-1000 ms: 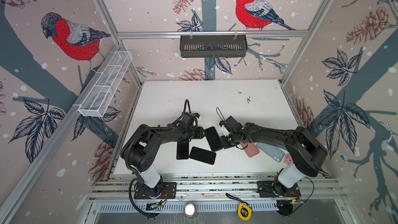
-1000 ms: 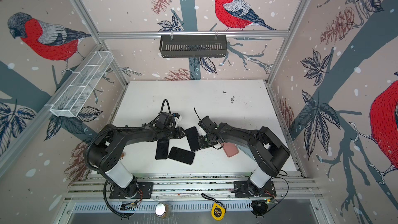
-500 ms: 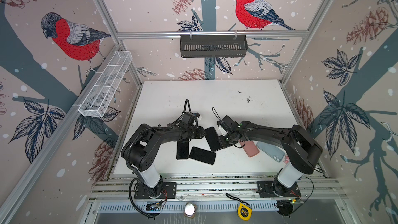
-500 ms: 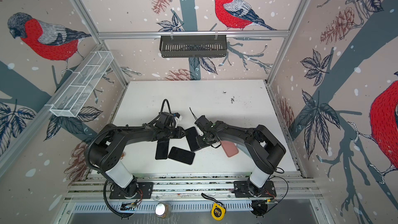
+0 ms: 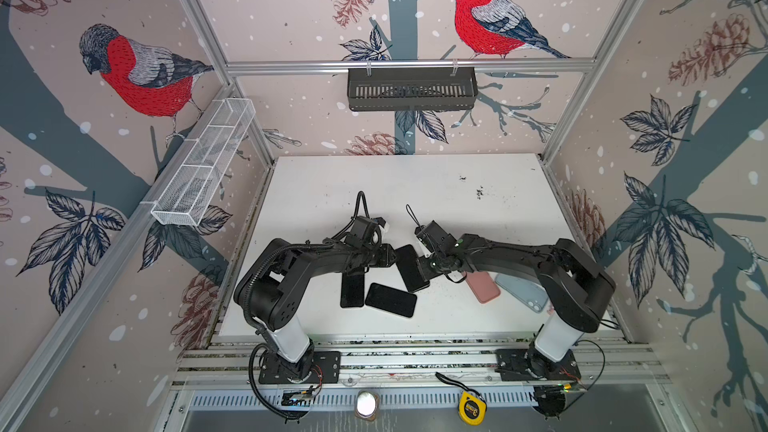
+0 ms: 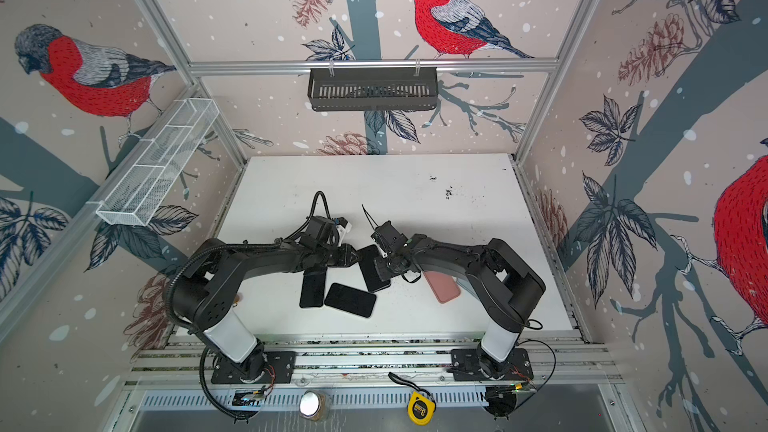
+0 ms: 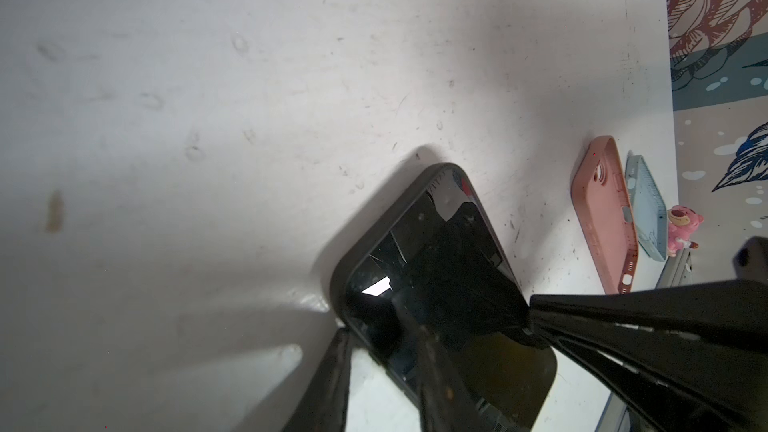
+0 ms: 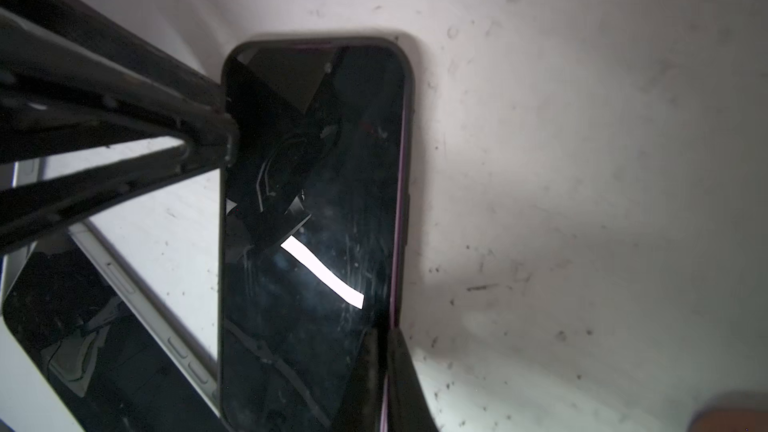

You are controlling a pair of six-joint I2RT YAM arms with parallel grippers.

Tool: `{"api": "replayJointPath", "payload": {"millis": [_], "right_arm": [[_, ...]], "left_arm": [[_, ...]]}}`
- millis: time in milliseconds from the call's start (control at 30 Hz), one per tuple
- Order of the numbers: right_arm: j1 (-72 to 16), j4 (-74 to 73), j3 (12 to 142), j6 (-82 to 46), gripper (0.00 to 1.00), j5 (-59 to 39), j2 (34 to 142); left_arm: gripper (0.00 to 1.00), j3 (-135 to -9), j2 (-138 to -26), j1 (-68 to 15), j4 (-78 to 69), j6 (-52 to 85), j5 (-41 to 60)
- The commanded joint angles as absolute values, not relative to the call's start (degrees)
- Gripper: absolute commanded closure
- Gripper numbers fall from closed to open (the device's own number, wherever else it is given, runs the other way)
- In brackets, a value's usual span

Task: Put the phone into the phone case

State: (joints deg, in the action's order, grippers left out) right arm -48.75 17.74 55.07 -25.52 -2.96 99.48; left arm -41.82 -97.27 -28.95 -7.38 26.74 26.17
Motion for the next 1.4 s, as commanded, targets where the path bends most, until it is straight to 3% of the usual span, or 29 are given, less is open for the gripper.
{"api": "replayJointPath", "payload": {"millis": [0,400,1367], "right_arm": [[-49.18,27.5,53.44,-25.05,0.92,-2.66,101.2],[-49.55,30.46,54.7,-26.26,0.86,-2.64,94.89],[-49.81,31.06,57.92,-25.96,0.86,-6.75,96.92]], "left_arm": [[0.7,-41.64,-98.13,-28.91,-1.84,26.37,23.89],[0.7,-41.72,-98.25,-28.92,-1.84,26.47,23.81],[0.7,-41.79,-98.37,-28.86,-1.75,26.5,23.84]]}}
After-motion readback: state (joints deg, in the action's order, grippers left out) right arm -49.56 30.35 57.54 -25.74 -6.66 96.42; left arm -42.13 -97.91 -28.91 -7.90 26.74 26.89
